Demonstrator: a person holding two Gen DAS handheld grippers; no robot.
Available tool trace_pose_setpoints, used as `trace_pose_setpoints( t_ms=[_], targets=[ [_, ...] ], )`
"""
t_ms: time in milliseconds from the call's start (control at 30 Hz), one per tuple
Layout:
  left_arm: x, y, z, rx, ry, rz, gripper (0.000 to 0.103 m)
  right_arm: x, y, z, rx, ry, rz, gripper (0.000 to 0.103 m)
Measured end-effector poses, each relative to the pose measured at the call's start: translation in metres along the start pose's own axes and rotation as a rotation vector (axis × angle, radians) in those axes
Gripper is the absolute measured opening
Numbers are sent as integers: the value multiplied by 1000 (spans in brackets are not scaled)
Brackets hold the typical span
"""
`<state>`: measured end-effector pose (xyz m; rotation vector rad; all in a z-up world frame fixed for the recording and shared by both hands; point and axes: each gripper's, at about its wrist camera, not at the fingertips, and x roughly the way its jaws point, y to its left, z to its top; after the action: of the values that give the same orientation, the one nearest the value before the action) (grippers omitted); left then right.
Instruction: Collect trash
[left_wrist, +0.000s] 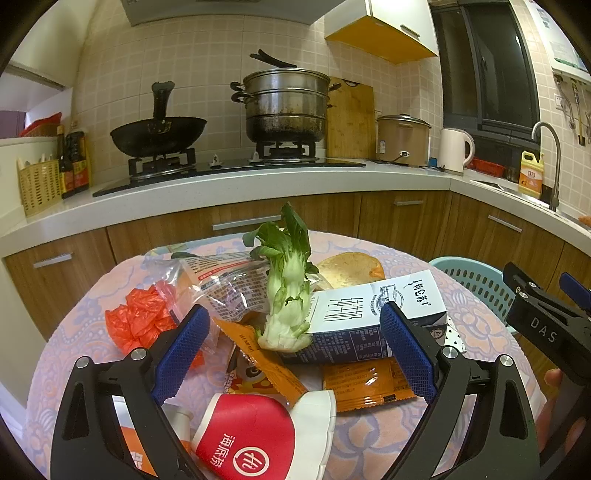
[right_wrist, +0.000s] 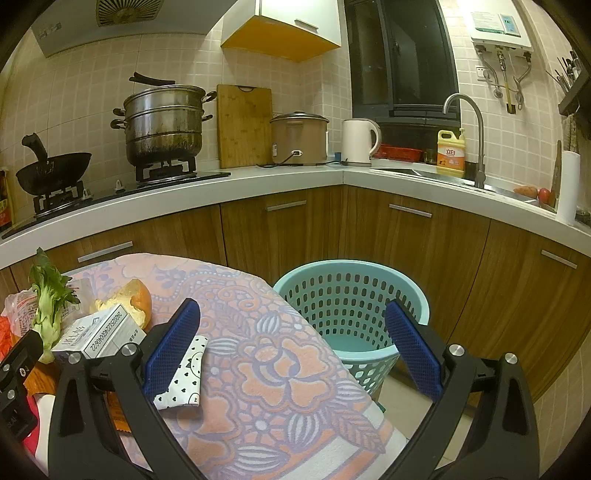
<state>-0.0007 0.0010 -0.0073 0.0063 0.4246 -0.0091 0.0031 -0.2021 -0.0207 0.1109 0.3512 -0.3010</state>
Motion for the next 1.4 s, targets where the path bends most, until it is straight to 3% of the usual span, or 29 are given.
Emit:
trace_pose_setpoints(
  t_ms=[667, 867, 1067, 1300, 1400],
  targets=[
    [0, 2, 1, -6, 5, 9, 91, 1, 1, -1, -15, 3, 6, 95],
    [2, 4, 2, -13, 14, 17, 91, 1, -9, 0, 34, 1, 9, 95],
    [-1, 2, 3, -6, -16, 25, 91, 1, -5, 1, 16, -2, 6, 95],
    [-29, 13, 17, -50, -22, 38, 91, 2, -1, 0, -4, 7, 35, 95],
    [-45, 27, 22, -65, 0, 56, 91, 0, 2, 0, -23, 4, 97, 95]
  ],
)
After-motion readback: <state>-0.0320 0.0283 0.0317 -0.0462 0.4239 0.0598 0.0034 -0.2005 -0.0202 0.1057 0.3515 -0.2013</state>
